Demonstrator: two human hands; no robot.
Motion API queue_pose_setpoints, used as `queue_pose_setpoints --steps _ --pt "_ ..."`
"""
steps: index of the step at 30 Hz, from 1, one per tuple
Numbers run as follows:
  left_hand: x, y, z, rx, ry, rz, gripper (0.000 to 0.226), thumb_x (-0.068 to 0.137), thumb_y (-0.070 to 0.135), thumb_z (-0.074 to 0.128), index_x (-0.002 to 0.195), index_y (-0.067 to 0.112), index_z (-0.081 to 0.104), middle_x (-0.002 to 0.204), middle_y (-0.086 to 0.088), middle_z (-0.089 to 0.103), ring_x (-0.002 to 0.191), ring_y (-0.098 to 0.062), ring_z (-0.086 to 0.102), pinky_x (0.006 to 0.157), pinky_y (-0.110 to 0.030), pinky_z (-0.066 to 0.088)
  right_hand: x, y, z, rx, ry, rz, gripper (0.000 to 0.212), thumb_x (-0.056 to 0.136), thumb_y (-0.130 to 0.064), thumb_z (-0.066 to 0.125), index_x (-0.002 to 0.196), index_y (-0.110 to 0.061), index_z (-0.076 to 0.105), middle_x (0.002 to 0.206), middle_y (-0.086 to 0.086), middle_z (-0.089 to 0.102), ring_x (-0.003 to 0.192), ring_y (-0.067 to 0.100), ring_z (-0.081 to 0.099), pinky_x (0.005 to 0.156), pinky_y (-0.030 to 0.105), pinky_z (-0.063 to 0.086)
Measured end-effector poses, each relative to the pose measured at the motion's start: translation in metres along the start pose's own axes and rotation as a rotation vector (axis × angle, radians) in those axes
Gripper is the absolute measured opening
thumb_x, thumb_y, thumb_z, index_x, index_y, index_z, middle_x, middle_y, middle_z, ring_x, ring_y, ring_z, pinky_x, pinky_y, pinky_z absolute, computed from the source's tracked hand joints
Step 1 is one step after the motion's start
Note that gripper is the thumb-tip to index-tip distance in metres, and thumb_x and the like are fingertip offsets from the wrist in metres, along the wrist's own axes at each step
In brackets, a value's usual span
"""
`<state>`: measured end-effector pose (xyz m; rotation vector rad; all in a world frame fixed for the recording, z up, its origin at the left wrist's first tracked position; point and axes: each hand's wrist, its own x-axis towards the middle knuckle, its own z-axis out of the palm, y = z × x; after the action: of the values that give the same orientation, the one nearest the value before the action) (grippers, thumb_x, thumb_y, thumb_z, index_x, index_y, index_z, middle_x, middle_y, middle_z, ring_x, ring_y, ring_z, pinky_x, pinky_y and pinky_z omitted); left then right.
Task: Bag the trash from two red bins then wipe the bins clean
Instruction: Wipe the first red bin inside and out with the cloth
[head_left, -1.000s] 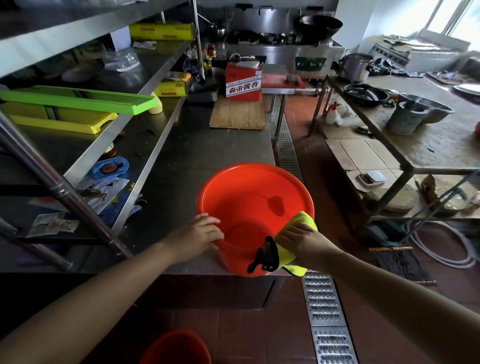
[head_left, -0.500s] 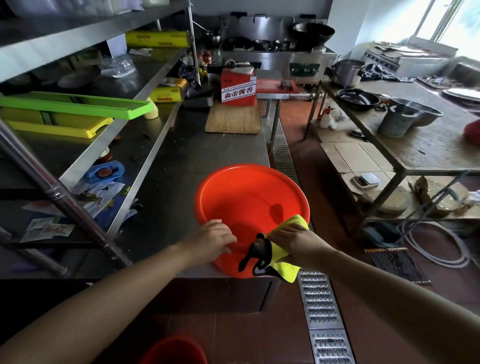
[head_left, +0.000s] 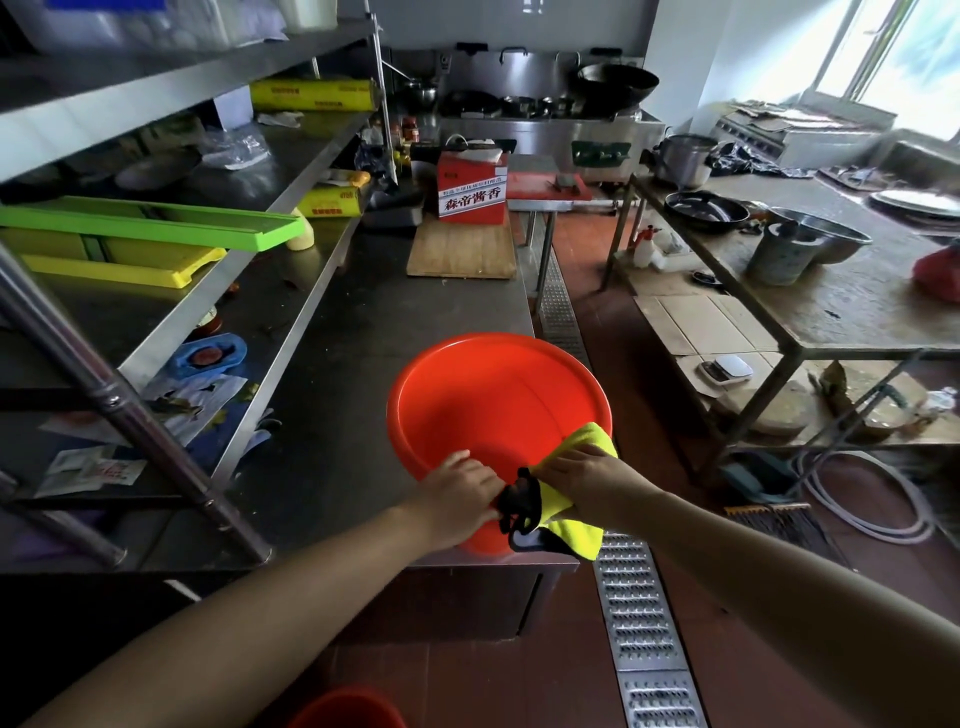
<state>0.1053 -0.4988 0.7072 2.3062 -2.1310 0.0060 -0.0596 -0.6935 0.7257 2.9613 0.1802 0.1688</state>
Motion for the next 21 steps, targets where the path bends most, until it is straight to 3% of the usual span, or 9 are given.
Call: queue_pose_setpoints --steps 2,6,10,12,16,21 --pt "-0.004 -0.006 -0.002 -0.01 0.034 -0.008 0.039 0.097 0.042 0.05 0.129 0.02 0.056 0.127 0.005 0.06 0.124 -0.015 0.05 0.119 -0.037 0.015 -0.002 -0.004 0.002 0.022 0.047 0.003 0.067 0.067 -0.06 0.083 0.117 -0.017 0.073 0.106 -0.003 0.075 0.095 0.017 0.073 0.084 0.034 0.059" --pt "-0.025 -0.054 -0.01 0.084 0.07 0.09 0.029 0.095 0.028 0.058 0.123 0.024 0.063 0.122 0.006 0.065 0.119 -0.014 0.056 0.12 -0.046 0.018 -0.014 0.01 0.003 0.075 0.044 0.012 0.063 0.069 -0.054 0.084 0.118 -0.015 0.072 0.109 -0.002 0.074 0.101 0.019 0.071 0.091 0.037 0.057" --pt "-0.03 -0.094 -0.024 0.175 -0.031 -0.042 0.034 0.098 0.029 0.053 0.132 0.032 0.054 0.136 0.012 0.055 0.136 -0.011 0.04 0.12 -0.05 0.009 -0.015 0.016 -0.001 0.085 -0.011 0.028 0.063 0.068 -0.047 0.088 0.117 -0.011 0.073 0.11 0.002 0.074 0.102 0.024 0.071 0.092 0.042 0.056" --pt "-0.024 -0.088 -0.024 0.16 -0.119 -0.005 0.043 0.096 0.027 0.055 0.138 0.031 0.047 0.141 0.01 0.051 0.138 -0.011 0.037 0.121 -0.052 0.006 -0.011 0.011 -0.001 0.073 -0.053 0.056 0.061 0.075 -0.05 0.082 0.122 -0.012 0.07 0.114 0.001 0.073 0.107 0.024 0.069 0.097 0.042 0.054" --pt "-0.012 -0.048 -0.007 0.01 -0.201 0.001 0.063 0.09 0.059 0.052 0.142 0.024 0.041 0.142 0.005 0.05 0.135 -0.015 0.04 0.121 -0.048 0.008 -0.006 0.001 0.001 0.056 -0.046 0.077 0.062 0.073 -0.052 0.082 0.12 -0.013 0.071 0.111 0.001 0.073 0.102 0.024 0.07 0.093 0.041 0.055" --pt "0.001 -0.02 0.009 0.001 -0.048 0.009 0.036 0.094 0.038 0.055 0.127 0.022 0.053 0.124 0.005 0.062 0.123 -0.018 0.052 0.117 -0.043 0.014 -0.006 -0.006 0.008 0.091 -0.016 0.073 0.064 0.07 -0.05 0.085 0.121 -0.013 0.071 0.112 0.003 0.073 0.103 0.024 0.07 0.093 0.041 0.056"
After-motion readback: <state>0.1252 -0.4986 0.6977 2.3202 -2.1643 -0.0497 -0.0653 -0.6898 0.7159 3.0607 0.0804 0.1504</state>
